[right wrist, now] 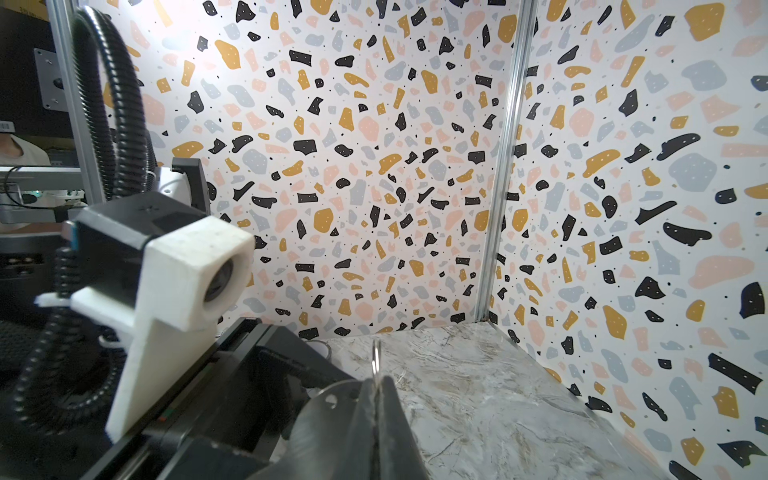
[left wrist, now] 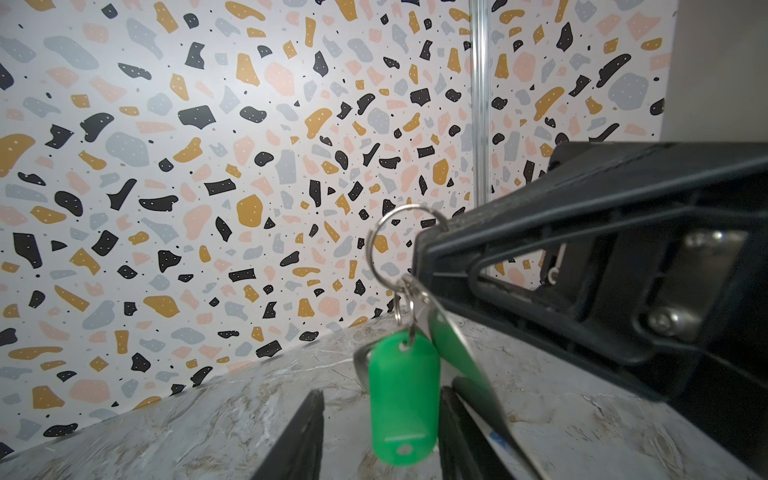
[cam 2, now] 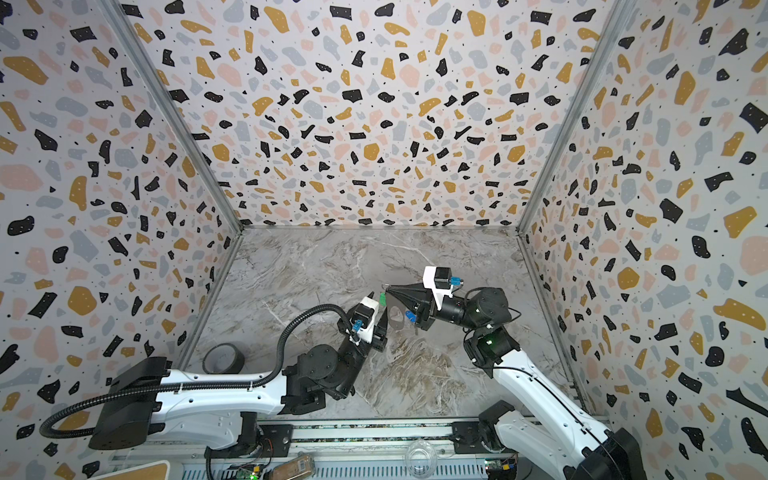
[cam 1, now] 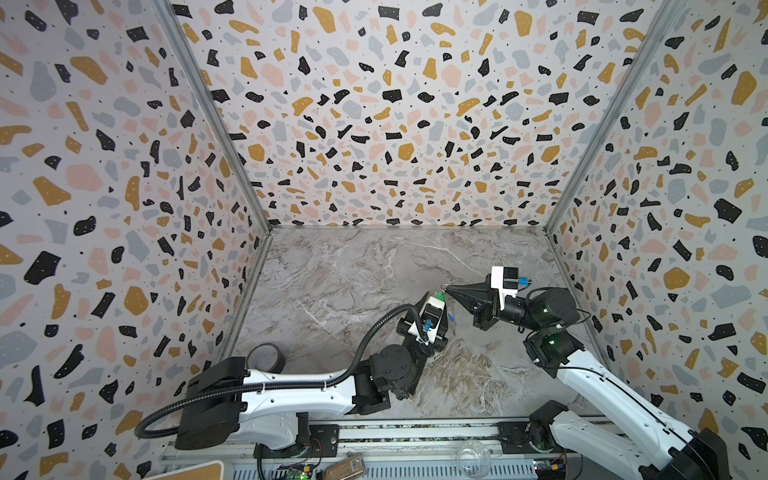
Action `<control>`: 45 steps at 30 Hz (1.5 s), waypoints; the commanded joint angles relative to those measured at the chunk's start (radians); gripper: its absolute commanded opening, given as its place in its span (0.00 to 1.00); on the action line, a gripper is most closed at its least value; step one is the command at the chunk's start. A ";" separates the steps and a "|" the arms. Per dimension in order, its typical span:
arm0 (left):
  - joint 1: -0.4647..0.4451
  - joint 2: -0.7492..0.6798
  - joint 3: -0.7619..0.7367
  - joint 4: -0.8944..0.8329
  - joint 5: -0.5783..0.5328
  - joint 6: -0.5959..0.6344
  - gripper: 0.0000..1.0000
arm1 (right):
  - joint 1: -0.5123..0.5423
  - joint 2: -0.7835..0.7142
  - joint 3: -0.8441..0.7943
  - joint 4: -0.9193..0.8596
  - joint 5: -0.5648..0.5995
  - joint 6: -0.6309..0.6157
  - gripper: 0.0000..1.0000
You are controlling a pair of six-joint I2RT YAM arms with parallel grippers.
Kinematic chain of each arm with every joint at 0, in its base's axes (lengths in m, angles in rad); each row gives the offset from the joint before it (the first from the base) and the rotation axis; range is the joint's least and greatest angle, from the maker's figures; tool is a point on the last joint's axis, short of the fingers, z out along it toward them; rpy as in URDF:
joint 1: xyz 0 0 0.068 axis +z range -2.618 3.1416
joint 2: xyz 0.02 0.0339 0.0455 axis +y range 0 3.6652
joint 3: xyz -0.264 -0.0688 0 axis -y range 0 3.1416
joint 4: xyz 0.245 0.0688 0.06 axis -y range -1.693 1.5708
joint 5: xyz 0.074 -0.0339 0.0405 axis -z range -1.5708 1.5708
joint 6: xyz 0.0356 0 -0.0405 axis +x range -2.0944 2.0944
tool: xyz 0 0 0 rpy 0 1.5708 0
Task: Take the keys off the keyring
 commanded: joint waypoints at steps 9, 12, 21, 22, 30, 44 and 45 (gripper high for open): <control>0.032 -0.077 -0.026 0.065 0.222 -0.050 0.29 | -0.023 0.004 -0.006 0.107 -0.041 0.066 0.00; 0.045 -0.089 -0.026 0.023 0.253 -0.070 0.26 | -0.025 0.006 -0.004 0.113 -0.047 0.071 0.00; 0.087 -0.086 -0.027 -0.017 0.325 -0.134 0.27 | -0.028 0.009 -0.003 0.124 -0.063 0.083 0.00; 0.087 -0.085 -0.025 -0.022 0.324 -0.137 0.27 | -0.027 0.009 -0.002 0.126 -0.065 0.083 0.00; 0.088 -0.111 -0.025 -0.066 0.311 -0.102 0.25 | -0.029 0.010 -0.006 0.125 -0.075 0.085 0.00; 0.088 -0.154 0.000 -0.114 0.342 -0.059 0.23 | -0.030 0.019 -0.009 0.129 -0.083 0.095 0.00; 0.088 -0.153 0.000 -0.115 0.346 -0.056 0.23 | -0.031 0.020 -0.009 0.132 -0.085 0.096 0.00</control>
